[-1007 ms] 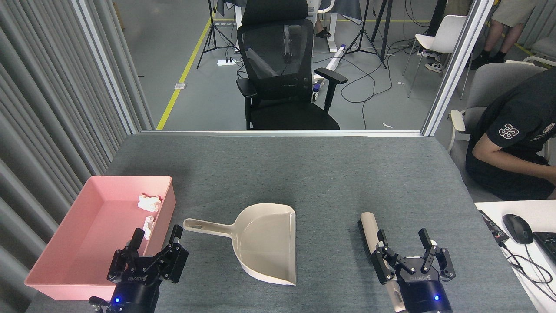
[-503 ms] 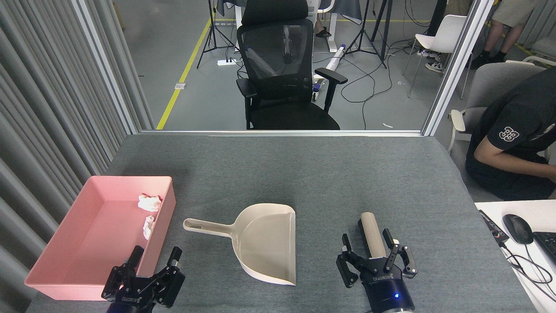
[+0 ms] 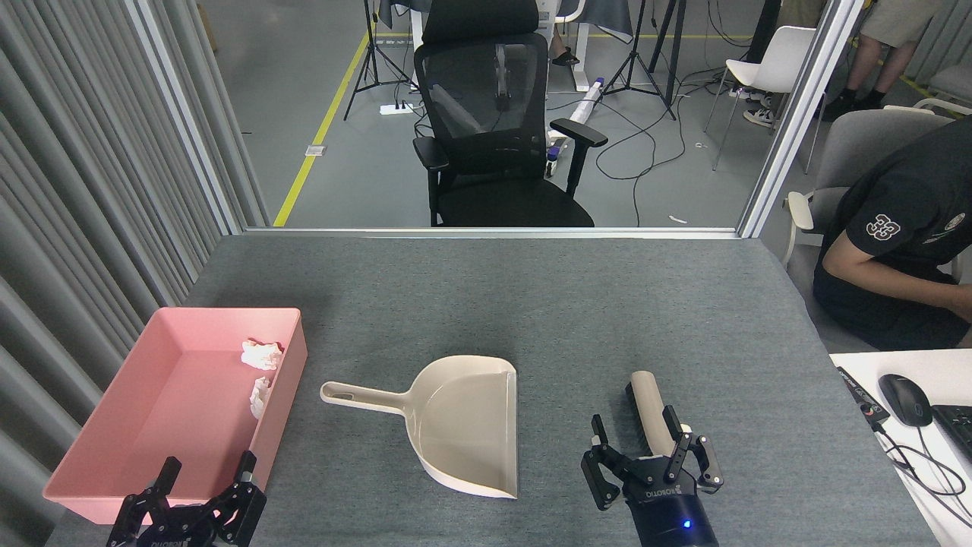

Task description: Sweep and dump garbage into bin

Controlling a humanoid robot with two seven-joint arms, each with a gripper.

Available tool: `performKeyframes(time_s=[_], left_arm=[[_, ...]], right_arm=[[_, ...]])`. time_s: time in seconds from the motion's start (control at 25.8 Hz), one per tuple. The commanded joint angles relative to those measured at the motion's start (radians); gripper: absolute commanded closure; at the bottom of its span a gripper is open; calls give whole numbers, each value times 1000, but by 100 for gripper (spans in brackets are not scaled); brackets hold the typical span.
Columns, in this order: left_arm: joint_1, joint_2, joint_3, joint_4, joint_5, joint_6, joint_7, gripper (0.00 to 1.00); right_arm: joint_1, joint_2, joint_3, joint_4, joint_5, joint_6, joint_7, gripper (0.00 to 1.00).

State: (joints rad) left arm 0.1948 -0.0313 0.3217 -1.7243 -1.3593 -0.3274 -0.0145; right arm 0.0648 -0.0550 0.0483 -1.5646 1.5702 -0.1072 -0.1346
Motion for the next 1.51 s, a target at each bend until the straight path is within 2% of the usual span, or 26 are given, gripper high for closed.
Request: performKeyframes(time_s=[0.0, 0.12, 0.23, 0.43, 0.62, 0.93, 1.01, 1.2, 1.47], left_arm=[[-14, -6, -70, -3, -53, 59, -13, 1], [-12, -10, -96, -3, -52, 59, -12, 1], [-17, -12, -104, -3, -53, 65, -13, 1], [-15, -12, -104, -1, -53, 73, -50, 1], [-17, -15, -102, -1, -55, 133, -39, 1], [-26, 4, -104, 2, -49, 134, -18, 1], [-32, 5, -104, 5, -46, 128, -1, 1], [-34, 7, -104, 40, -44, 31, 28, 1], [9, 2, -102, 45, -30, 27, 76, 1]], right_arm=[[6, 23, 1, 0, 1, 0, -10, 2], [6, 57, 19, 0, 10, 9, -10, 2], [15, 63, 45, -3, 11, 34, -10, 2], [36, 50, 39, -11, 10, 41, -10, 2], [90, 55, 33, -18, 10, 47, -11, 2], [116, 46, 33, -64, 10, 61, -11, 2], [113, 44, 30, -64, 10, 63, -11, 2], [110, 50, 33, -63, 11, 73, -10, 2], [109, 44, 33, -58, 13, 75, -8, 2]])
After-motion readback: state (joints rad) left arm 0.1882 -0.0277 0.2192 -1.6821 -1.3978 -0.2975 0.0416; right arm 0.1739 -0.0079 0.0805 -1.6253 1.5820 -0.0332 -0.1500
